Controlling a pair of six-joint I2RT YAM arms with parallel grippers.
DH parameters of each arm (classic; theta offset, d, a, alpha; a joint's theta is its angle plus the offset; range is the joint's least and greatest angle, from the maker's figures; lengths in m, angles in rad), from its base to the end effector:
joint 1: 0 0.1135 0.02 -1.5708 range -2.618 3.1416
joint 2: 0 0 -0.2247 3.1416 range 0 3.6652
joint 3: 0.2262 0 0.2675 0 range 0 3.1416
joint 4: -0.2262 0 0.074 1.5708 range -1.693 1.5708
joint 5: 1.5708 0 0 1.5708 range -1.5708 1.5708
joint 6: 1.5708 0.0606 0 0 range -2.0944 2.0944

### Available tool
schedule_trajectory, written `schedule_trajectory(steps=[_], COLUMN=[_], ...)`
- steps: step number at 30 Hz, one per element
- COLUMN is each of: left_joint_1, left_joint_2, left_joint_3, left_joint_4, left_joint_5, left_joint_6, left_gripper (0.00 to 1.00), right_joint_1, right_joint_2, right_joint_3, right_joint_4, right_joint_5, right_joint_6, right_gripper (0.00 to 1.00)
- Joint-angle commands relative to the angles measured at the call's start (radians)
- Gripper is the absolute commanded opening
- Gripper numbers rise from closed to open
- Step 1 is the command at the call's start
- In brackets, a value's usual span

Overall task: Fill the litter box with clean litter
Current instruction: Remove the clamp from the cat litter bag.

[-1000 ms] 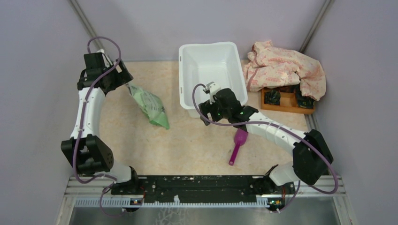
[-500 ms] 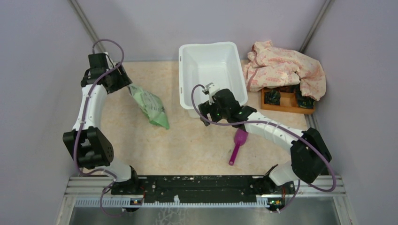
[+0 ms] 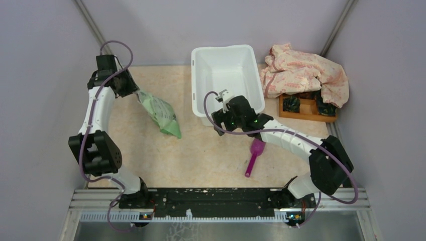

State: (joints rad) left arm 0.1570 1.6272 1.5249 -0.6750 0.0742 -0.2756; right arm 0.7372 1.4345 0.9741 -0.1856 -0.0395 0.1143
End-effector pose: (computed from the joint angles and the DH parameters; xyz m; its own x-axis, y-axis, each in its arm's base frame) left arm 0.3898 0.0572 0.2766 -0.6384 -0.3758 -0.6718 -0.2883 0.9259 -0.2440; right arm 0.2628 0.2418 0.1930 -0.5221 -0.3201 -0.7906 -0.6397 0.7601 0.1147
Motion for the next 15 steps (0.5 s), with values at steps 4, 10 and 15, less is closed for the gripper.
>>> schedule_trajectory(steps=[4,10,15], left_joint_1=[-0.008,-0.013,-0.014], left_joint_2=[-0.004,0.001,0.003], left_joint_3=[0.053,0.046,0.046], left_joint_4=[-0.030,-0.029,-0.036], left_joint_5=[-0.018,0.001,0.001], left_joint_6=[0.000,-0.003,-0.005], left_gripper=[0.44,0.26,0.00], right_joint_1=[0.008,0.007,0.008], right_joint_2=[0.005,0.012,0.013], right_joint_3=[-0.013,-0.018,-0.018], right_joint_4=[0.069,0.074,0.074], right_joint_5=[-0.015,-0.022,-0.023], right_joint_6=[0.001,-0.001,-0.002], right_gripper=[0.77,0.77,0.77])
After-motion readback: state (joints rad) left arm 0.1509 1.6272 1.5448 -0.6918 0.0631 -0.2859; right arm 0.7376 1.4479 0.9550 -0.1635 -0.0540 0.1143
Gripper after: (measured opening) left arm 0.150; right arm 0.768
